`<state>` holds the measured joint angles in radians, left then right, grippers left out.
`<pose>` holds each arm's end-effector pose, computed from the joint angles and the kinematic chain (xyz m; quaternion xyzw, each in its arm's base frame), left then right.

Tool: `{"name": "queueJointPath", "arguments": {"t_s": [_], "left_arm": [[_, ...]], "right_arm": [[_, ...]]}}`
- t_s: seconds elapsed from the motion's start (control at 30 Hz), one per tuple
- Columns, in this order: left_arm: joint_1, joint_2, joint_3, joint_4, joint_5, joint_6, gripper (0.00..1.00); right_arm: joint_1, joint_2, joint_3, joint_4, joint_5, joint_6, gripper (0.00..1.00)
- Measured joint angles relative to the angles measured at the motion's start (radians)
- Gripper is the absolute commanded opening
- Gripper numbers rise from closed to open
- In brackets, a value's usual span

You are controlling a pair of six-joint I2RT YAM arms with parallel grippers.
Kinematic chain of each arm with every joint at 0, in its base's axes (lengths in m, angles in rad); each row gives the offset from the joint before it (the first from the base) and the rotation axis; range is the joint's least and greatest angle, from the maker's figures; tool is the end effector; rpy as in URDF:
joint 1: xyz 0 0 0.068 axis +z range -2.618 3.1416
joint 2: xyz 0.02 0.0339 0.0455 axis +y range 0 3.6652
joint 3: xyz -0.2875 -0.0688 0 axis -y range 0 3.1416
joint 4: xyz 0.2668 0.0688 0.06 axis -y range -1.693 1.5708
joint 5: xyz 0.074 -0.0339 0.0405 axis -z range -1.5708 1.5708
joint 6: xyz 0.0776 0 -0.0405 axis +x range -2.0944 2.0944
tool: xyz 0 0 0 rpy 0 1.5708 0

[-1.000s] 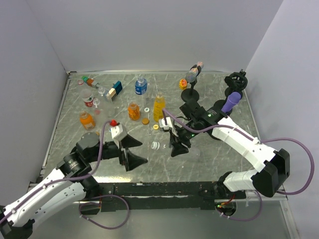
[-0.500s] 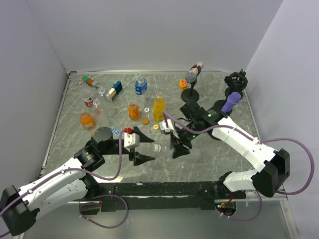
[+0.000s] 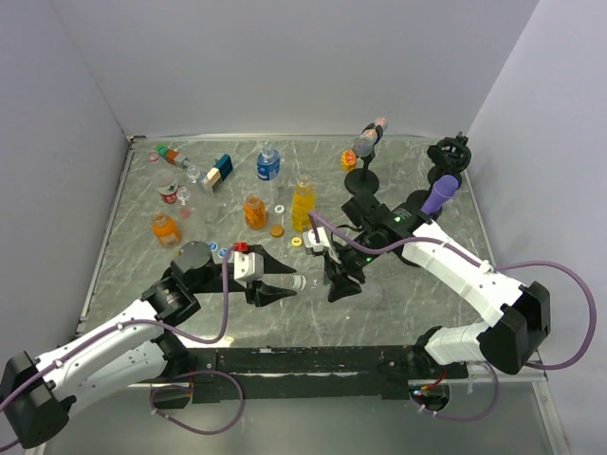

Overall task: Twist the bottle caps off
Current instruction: Unscrew the bottle cap from the plastic bottle.

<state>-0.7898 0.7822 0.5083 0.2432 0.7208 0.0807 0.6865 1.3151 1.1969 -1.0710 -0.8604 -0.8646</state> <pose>0.1195 -0.1933 0.2977 0.5059 0.5056 -0.4636 0.5230 0.1682 0.2139 0.3041 -0.6812 0.5818 0.3925 0.2081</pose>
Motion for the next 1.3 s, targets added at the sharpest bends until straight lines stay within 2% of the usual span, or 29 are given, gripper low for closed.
{"name": "queueJointPath", "arguments": {"t_s": [0.07, 0.17, 0.23, 0.3, 0.43, 0.53, 0.67, 0.8, 0.83, 0.9, 0.93, 0.97, 1.0, 1.03, 1.07, 1.17, 1.3], "left_arm": [[0.0, 0.004, 0.0, 0.0, 0.0, -0.005, 0.49], [0.0, 0.008, 0.0, 0.0, 0.0, -0.018, 0.38], [0.0, 0.008, 0.0, 0.003, 0.001, -0.03, 0.23], [0.0, 0.008, 0.0, 0.003, 0.0, -0.051, 0.01], [0.0, 0.008, 0.0, -0.001, -0.011, -0.127, 0.01], [0.0, 0.005, 0.0, -0.004, -0.04, -0.242, 0.01], [-0.004, -0.011, 0.014, -0.059, -0.137, -0.534, 0.01], [-0.017, -0.057, 0.027, -0.167, -0.283, -0.944, 0.02], [-0.021, -0.07, 0.027, -0.187, -0.307, -1.006, 0.07], [-0.032, -0.088, 0.041, -0.251, -0.355, -1.101, 0.46], [-0.037, -0.088, 0.061, -0.29, -0.37, -1.125, 0.7], [-0.04, -0.084, 0.08, -0.32, -0.38, -1.138, 0.87], [-0.04, -0.079, 0.093, -0.333, -0.38, -1.138, 0.96], [-0.04, -0.075, 0.104, -0.336, -0.375, -1.142, 1.0], [-0.04, -0.071, 0.119, -0.339, -0.373, -1.136, 0.97], [-0.04, -0.06, 0.153, -0.36, -0.352, -1.056, 0.96], [-0.04, -0.103, 0.145, -0.422, -0.307, -0.766, 0.96]], "right_arm": [[0.0, 0.0, 0.0, 0.0, 0.0, 0.0, 0.29], [0.0, 0.0, 0.0, 0.0, 0.0, 0.0, 0.29], [0.0, 0.003, 0.0, 0.0, 0.0, 0.0, 0.29], [0.0, 0.005, 0.0, -0.002, -0.001, 0.003, 0.29], [-0.002, 0.008, 0.001, -0.008, -0.002, 0.007, 0.28], [-0.002, 0.009, 0.001, -0.01, -0.003, 0.014, 0.28], [-0.002, 0.009, 0.001, -0.004, -0.006, 0.027, 0.28], [-0.002, 0.01, 0.001, 0.017, -0.015, 0.038, 0.28], [-0.002, 0.011, 0.002, 0.024, -0.023, 0.038, 0.28], [0.001, 0.013, 0.002, 0.032, -0.03, 0.037, 0.28], [0.002, 0.016, 0.003, 0.033, -0.034, 0.037, 0.28], [0.003, 0.017, 0.006, 0.034, -0.04, 0.037, 0.28], [0.003, 0.017, 0.008, 0.033, -0.035, 0.034, 0.28], [0.002, 0.017, 0.009, 0.031, -0.026, 0.033, 0.28], [0.001, 0.017, 0.009, 0.027, -0.017, 0.033, 0.28], [0.0, 0.019, 0.009, 0.024, 0.0, 0.033, 0.28], [0.0, 0.019, 0.008, 0.023, 0.006, 0.03, 0.28]]}}
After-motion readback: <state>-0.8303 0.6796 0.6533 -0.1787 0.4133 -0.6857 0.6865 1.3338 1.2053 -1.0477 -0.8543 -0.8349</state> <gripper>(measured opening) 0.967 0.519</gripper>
